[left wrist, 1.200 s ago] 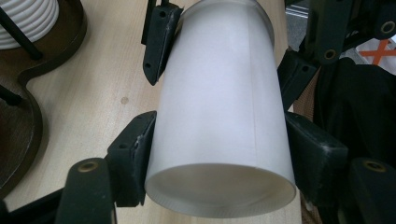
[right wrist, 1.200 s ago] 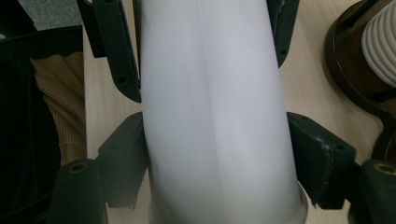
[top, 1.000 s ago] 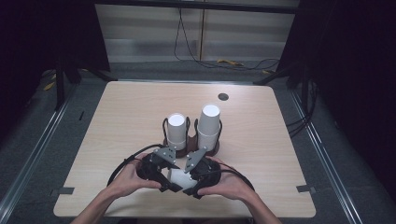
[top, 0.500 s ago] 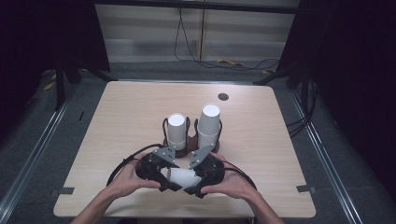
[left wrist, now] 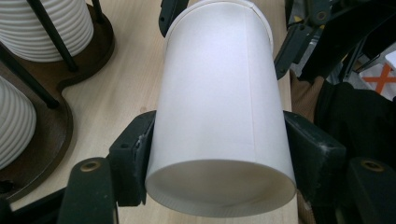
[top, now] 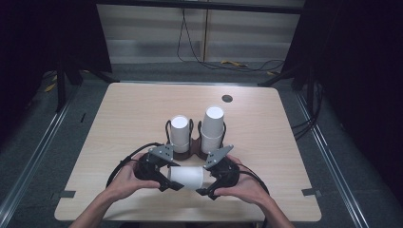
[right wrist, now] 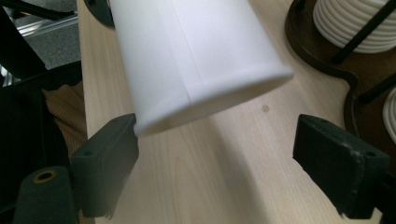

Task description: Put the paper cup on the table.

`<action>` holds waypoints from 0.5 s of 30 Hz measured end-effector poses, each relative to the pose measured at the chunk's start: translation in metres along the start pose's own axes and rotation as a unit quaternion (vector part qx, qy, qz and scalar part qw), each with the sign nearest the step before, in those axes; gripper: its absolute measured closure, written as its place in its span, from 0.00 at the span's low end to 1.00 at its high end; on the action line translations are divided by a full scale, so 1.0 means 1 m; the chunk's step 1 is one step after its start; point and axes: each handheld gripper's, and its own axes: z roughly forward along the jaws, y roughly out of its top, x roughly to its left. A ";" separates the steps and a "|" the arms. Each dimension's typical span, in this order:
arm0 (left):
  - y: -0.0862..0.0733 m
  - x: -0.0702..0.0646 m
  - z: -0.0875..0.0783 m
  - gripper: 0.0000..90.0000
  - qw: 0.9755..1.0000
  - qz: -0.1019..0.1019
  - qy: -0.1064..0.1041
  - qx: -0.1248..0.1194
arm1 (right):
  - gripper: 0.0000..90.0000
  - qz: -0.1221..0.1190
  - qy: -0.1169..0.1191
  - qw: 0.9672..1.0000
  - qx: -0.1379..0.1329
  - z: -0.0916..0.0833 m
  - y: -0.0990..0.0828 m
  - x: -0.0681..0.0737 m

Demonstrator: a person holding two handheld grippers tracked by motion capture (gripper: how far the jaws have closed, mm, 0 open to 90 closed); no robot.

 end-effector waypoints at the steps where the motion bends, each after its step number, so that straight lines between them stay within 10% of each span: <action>1: 0.000 0.000 0.000 0.36 1.000 -0.005 0.001 -0.008 | 0.16 -0.001 -0.002 1.000 0.000 -0.001 -0.001 0.000; 15: 0.001 -0.003 -0.008 0.36 0.998 0.004 0.014 -0.057 | 0.16 0.036 -0.021 0.998 -0.044 -0.007 -0.020 -0.002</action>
